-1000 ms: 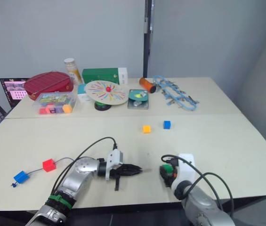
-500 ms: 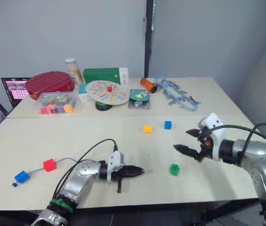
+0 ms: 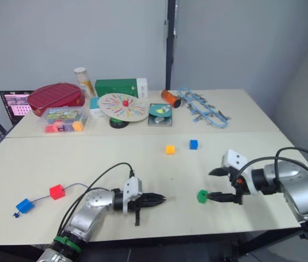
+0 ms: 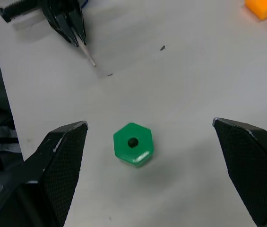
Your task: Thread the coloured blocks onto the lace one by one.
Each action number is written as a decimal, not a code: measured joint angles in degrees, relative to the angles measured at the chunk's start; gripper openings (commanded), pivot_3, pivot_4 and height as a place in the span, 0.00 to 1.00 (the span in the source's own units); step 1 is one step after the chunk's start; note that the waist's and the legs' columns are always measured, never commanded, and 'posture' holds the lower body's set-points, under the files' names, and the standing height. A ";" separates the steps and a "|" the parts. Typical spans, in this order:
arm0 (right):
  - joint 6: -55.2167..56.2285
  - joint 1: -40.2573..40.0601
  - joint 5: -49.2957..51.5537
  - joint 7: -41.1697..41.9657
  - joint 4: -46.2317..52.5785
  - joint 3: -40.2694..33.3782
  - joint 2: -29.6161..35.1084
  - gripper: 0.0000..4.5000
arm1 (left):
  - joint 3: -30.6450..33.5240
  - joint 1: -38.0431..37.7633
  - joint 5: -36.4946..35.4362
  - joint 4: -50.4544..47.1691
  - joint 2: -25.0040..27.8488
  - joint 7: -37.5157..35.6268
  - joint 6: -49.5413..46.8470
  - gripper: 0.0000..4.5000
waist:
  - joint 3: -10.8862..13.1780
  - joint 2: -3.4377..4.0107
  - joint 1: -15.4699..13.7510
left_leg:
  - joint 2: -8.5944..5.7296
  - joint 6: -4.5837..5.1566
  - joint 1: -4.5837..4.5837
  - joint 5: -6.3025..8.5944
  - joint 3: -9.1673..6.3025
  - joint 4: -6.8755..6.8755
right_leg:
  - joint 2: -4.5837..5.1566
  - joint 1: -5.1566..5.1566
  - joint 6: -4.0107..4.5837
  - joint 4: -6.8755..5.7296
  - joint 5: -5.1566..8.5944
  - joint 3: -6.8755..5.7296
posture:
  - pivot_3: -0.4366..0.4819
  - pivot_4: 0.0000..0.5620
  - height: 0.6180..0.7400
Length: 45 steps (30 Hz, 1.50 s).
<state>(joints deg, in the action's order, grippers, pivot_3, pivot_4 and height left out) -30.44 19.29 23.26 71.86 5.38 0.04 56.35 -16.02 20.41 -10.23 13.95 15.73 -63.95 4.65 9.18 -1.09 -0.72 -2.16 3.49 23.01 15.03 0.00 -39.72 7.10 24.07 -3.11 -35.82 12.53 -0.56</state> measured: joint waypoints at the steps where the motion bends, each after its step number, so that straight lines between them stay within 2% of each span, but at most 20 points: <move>1: -0.03 -1.66 0.49 -1.42 0.06 -1.45 -1.36 0.99 | -0.10 -0.10 -0.02 -0.18 0.01 0.01 -0.11 0.00 | 0.00 0.00 -0.13 | 0.00 0.00 0.02 0.00 -0.04 0.00 | 0.00 0.00 0.00 0.00 0.00 -0.02 | 0.48 0.27 1.00; 4: 2.16 -7.13 0.62 -5.09 0.14 -4.54 -6.09 0.99 | -0.25 -0.06 -0.11 -0.46 0.13 -0.09 -0.70 0.00 | 0.00 0.00 -0.35 | -0.01 -0.01 0.06 0.01 -0.07 -0.01 | 0.02 0.05 -0.01 -0.02 -0.02 0.00 | 0.48 0.27 1.00; 9: 9.00 -15.07 0.56 -7.52 0.95 -5.34 -13.28 0.99 | -0.69 1.57 -0.12 0.55 0.84 -1.69 -1.46 0.00 | -0.01 0.02 -0.22 | -0.07 -0.04 0.06 0.00 -0.04 -0.02 | 0.03 0.07 -0.02 -0.04 -0.02 0.05 | 0.48 0.27 1.00; 18: 13.87 -17.67 0.73 -10.34 -1.70 -6.10 -17.89 0.99 | -1.09 3.02 -0.13 1.46 1.36 -4.22 -2.51 0.00 | -0.01 0.02 -0.03 | -0.08 -0.03 0.03 -0.01 -0.02 -0.09 | 0.00 0.05 -0.03 -0.07 -0.03 0.04 | 0.48 0.27 1.00; 23: 15.06 -16.85 0.73 -11.37 -3.72 -6.60 -20.20 0.67 | -1.10 3.25 -0.13 1.61 1.67 -4.62 -2.54 0.00 | -0.01 0.02 -0.02 | -0.08 -0.03 0.02 -0.01 -0.03 -0.09 | -0.01 0.03 -0.03 -0.07 -0.03 0.03 | 0.48 0.27 1.00; 27: 15.23 -15.08 -0.02 -11.11 -5.35 -6.00 -19.23 0.34 | -1.14 3.30 -0.22 1.59 1.63 -4.72 -2.92 0.00 | -0.01 0.03 -0.04 | -0.10 -0.03 0.03 -0.01 -0.02 -0.09 | 0.00 0.04 -0.03 -0.08 -0.03 0.04 | 0.48 0.27 1.00; 28: 15.19 -14.30 -0.35 -10.83 -5.45 -5.80 -18.14 0.28 | -1.14 3.37 -0.37 1.51 1.63 -4.80 -3.47 0.00 | -0.01 0.03 -0.04 | -0.10 -0.03 0.01 -0.01 -0.03 -0.09 | 0.00 0.03 -0.03 -0.09 -0.03 0.04 | 0.48 0.27 1.00; 31: 13.20 -11.50 -0.36 -9.63 -5.42 -5.66 -14.56 0.28 | -1.12 3.43 -0.66 1.41 1.61 -4.86 -4.06 0.00 | -0.01 0.03 -0.03 | -0.10 -0.03 0.02 -0.01 -0.02 -0.09 | 0.00 0.03 -0.04 -0.08 -0.03 0.03 | 0.48 0.27 1.00; 35: 7.79 -3.78 -0.50 -4.36 -3.69 -2.91 -6.16 0.28 | -0.91 3.20 -0.76 1.19 1.26 -4.38 -4.53 0.00 | 0.00 0.06 -0.03 | -0.08 -0.02 0.03 -0.01 -0.03 -0.10 | 0.00 0.02 -0.03 -0.06 -0.03 0.00 | 0.48 0.27 1.00; 40: 5.42 13.44 -11.34 8.18 -2.97 12.03 5.55 0.28 | -0.80 2.84 -0.77 1.10 0.22 -2.95 -4.45 0.00 | 0.01 0.08 0.03 | -0.07 -0.02 0.09 0.00 -0.01 -0.13 | 0.01 0.10 -0.04 -0.03 -0.02 -0.06 | 0.48 0.27 1.00; 45: 3.84 25.09 -24.05 15.50 -3.75 25.82 5.51 0.28 | -0.70 1.92 -0.77 0.37 -0.87 -1.38 -4.25 0.00 | 0.01 0.08 -0.17 | -0.09 0.00 0.20 0.01 -0.04 -0.14 | 0.05 0.16 -0.04 -0.03 -0.02 -0.09 | 0.48 0.27 1.00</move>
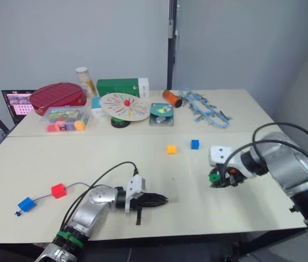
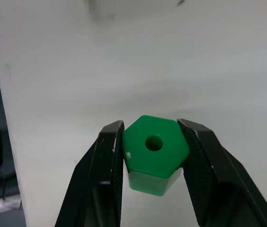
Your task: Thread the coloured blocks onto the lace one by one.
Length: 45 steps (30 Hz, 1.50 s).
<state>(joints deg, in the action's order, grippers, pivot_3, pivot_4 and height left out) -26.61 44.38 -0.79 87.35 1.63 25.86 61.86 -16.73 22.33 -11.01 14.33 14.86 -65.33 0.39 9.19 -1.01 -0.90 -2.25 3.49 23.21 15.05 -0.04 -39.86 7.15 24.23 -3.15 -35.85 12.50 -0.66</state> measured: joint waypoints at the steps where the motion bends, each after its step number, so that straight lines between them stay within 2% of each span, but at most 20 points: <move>1: 0.21 0.65 -1.99 0.52 -0.04 1.81 -0.58 0.28 | 0.00 -0.11 -0.06 -0.16 -0.07 0.13 -0.06 0.00 | 0.00 0.00 -0.02 | -0.01 0.00 0.01 0.00 0.00 0.00 | 0.01 0.00 0.00 -0.01 0.00 0.00 | 0.48 0.27 1.00; 6: 1.67 1.73 -10.34 1.35 -0.06 9.38 -3.37 0.28 | -0.18 -0.49 -0.12 -0.99 -0.23 0.90 -0.54 0.00 | 0.00 0.00 -0.05 | -0.09 -0.02 0.09 -0.01 -0.01 -0.01 | 0.07 0.10 -0.03 -0.03 -0.02 0.02 | 0.48 0.27 1.00; 14: -4.94 -0.92 -14.69 0.51 2.69 8.34 -8.07 0.28 | -0.78 -1.28 0.14 -2.00 -0.40 1.81 -0.87 0.00 | -0.05 -0.08 0.16 | -0.07 -0.04 -0.05 0.00 -0.09 0.00 | 0.05 -0.01 -0.02 -0.03 -0.03 0.00 | 0.48 0.27 1.00; 16: -6.28 -1.51 -14.78 0.51 3.57 7.66 -8.77 0.51 | -0.94 -1.29 0.14 -2.18 -0.33 1.81 -1.17 0.00 | -0.05 -0.08 0.19 | -0.05 -0.06 -0.05 0.00 -0.10 0.00 | 0.02 -0.01 -0.02 -0.03 -0.03 0.00 | 0.48 0.27 1.00; 22: -7.68 -2.64 -12.39 0.81 4.46 6.01 -9.62 0.95 | -1.28 -1.14 0.14 -2.33 -0.22 1.57 -1.65 0.00 | -0.04 -0.07 0.31 | -0.05 -0.10 -0.06 -0.01 -0.08 0.00 | 0.01 0.01 -0.01 -0.03 -0.03 0.03 | 0.48 0.27 1.00; 23: -7.24 -3.02 -11.16 0.56 4.32 4.82 -9.69 0.99 | -1.46 -1.02 0.14 -2.34 -0.22 1.46 -1.67 0.00 | -0.04 -0.06 0.27 | -0.06 -0.10 -0.03 -0.01 -0.08 0.00 | 0.01 0.03 -0.01 -0.03 -0.03 0.03 | 0.48 0.27 1.00; 30: -4.74 -6.72 -0.29 -0.56 4.83 -8.13 -8.39 0.99 | -2.05 -0.64 -0.04 -2.32 0.09 0.47 -1.72 0.00 | -0.03 -0.05 0.11 | -0.06 -0.07 0.00 0.02 -0.10 0.02 | 0.03 0.03 -0.01 -0.02 -0.03 0.03 | 0.48 0.27 1.00; 34: -1.26 -15.09 4.76 -2.98 5.29 -17.38 -5.92 0.99 | -2.15 -0.22 -0.21 -1.90 0.34 -0.44 -1.55 0.00 | -0.03 -0.05 -0.26 | -0.08 -0.03 0.02 0.04 -0.11 0.03 | 0.10 0.03 -0.01 0.00 -0.03 0.03 | 0.48 0.27 1.00; 37: 4.09 -19.38 3.79 -4.24 4.76 -18.21 -1.89 0.99 | -1.88 0.22 -0.42 -1.06 0.70 -1.29 -1.11 0.00 | -0.03 -0.04 -0.10 | -0.10 -0.03 -0.02 0.04 -0.03 0.03 | 0.13 0.03 -0.02 0.00 -0.03 0.03 | 0.48 0.27 1.00; 45: 9.72 -17.86 1.13 -7.99 4.68 -14.59 -3.99 0.99 | -2.41 2.21 -0.34 1.69 0.15 -3.18 -0.11 0.00 | -0.02 -0.04 0.24 | -0.04 -0.07 -0.04 -0.01 0.06 -0.01 | 0.06 0.02 -0.02 -0.01 -0.03 0.04 | 0.48 0.27 1.00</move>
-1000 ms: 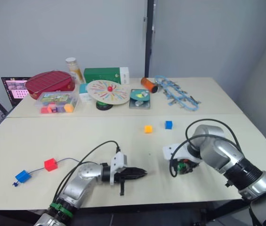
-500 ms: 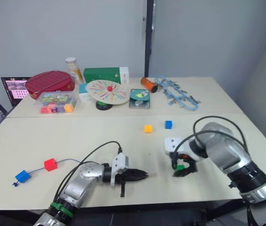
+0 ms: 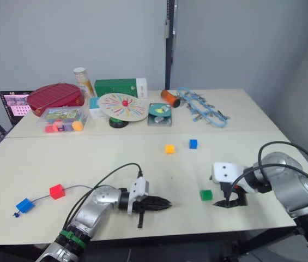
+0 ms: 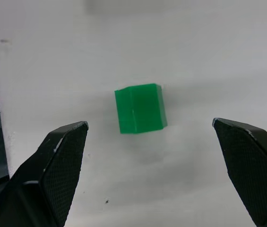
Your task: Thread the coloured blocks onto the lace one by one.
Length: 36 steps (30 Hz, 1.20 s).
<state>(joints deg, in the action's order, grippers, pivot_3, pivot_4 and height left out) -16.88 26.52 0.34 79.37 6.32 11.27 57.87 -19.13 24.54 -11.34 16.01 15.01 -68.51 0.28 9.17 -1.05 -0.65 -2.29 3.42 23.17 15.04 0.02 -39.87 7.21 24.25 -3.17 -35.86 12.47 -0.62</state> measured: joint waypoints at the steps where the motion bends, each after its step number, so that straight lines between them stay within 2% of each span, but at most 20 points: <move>1: -0.02 0.29 -0.37 -0.12 0.02 1.26 -0.26 0.99 | -0.01 0.00 0.00 0.02 -0.11 -0.12 0.13 0.00 | 0.00 0.00 -0.01 | 0.00 0.02 0.01 0.01 0.00 0.00 | 0.00 0.01 0.00 -0.01 0.00 0.01 | 0.48 0.27 1.00; 9: -0.74 4.38 -4.81 -0.77 -1.20 6.61 -1.68 0.99 | 0.01 -0.01 -0.01 0.01 -0.08 -0.04 0.19 0.00 | 0.00 0.00 -0.13 | -0.03 0.03 0.02 0.02 -0.04 0.00 | 0.01 0.00 0.00 0.00 0.00 -0.01 | 0.48 0.27 1.00; 12: -0.74 4.38 -6.07 -0.77 -2.50 8.24 -1.86 0.83 | 0.04 -0.04 -0.01 -0.03 -0.01 0.18 0.22 0.00 | 0.00 0.01 -0.09 | -0.02 0.03 0.02 0.02 -0.03 0.00 | 0.01 0.01 0.00 0.00 0.00 0.00 | 0.48 0.27 1.00; 19: -2.20 4.74 -6.88 -0.61 -3.49 8.59 -2.68 0.29 | 0.42 -0.76 -0.03 -0.45 0.04 1.02 0.74 0.00 | 0.00 0.01 -0.05 | -0.02 0.03 0.02 0.02 -0.03 0.01 | 0.00 0.02 0.00 -0.01 0.00 0.00 | 0.48 0.27 1.00; 28: -11.50 6.98 -4.61 1.18 3.86 8.77 -5.41 0.28 | 1.48 -1.28 1.01 -0.75 0.33 5.55 1.95 0.00 | 0.00 0.01 -0.05 | -0.01 0.02 0.03 0.02 -0.07 0.01 | -0.01 0.03 0.00 -0.01 0.00 -0.01 | 0.48 0.27 1.00; 36: -16.80 6.92 -4.88 -0.04 5.98 13.07 -7.65 0.28 | 1.56 -2.17 1.36 -1.99 0.31 6.98 1.83 0.00 | 0.00 0.01 -0.13 | -0.05 0.02 0.07 0.02 -0.10 0.00 | 0.02 0.06 0.00 -0.02 -0.01 -0.01 | 0.48 0.27 1.00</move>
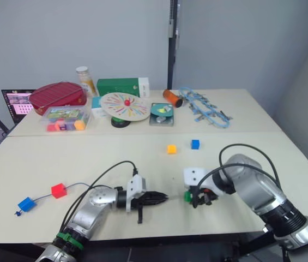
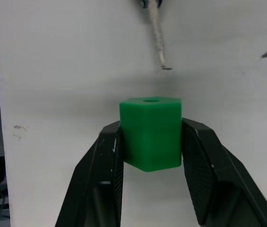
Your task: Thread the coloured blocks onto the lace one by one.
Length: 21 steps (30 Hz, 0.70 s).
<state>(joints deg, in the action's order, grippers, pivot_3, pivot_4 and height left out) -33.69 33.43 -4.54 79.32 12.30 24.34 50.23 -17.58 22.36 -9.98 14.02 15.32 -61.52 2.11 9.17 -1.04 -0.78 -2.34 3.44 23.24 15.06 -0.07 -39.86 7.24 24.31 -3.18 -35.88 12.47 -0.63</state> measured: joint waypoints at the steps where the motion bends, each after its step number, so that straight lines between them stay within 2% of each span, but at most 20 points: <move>1: -0.89 0.00 -0.12 -0.20 0.87 0.31 0.00 0.28 | -0.04 0.00 0.17 -0.01 -0.25 0.26 -0.09 0.00 | 0.00 0.00 0.02 | 0.01 0.00 0.00 0.00 0.00 0.00 | 0.00 0.00 0.00 0.00 0.00 -0.01 | 0.48 0.27 1.00; 21: -3.13 0.02 -1.03 -2.36 2.55 1.47 -0.23 0.28 | -1.96 0.88 0.93 -0.48 -1.06 -1.28 -1.93 0.00 | 0.00 -0.01 0.08 | 0.02 0.00 -0.09 0.00 -0.01 0.00 | -0.04 -0.10 0.00 0.00 0.00 -0.03 | 0.48 0.27 1.00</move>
<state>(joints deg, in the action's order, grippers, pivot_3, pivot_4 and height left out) -36.81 33.46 -5.57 76.96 14.85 25.81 49.99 -19.54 23.25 -9.05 13.55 14.26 -62.81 0.18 9.16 -1.05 -0.70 -2.31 3.44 23.15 15.06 -0.08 -39.87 7.20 24.21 -3.18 -35.87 12.47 -0.67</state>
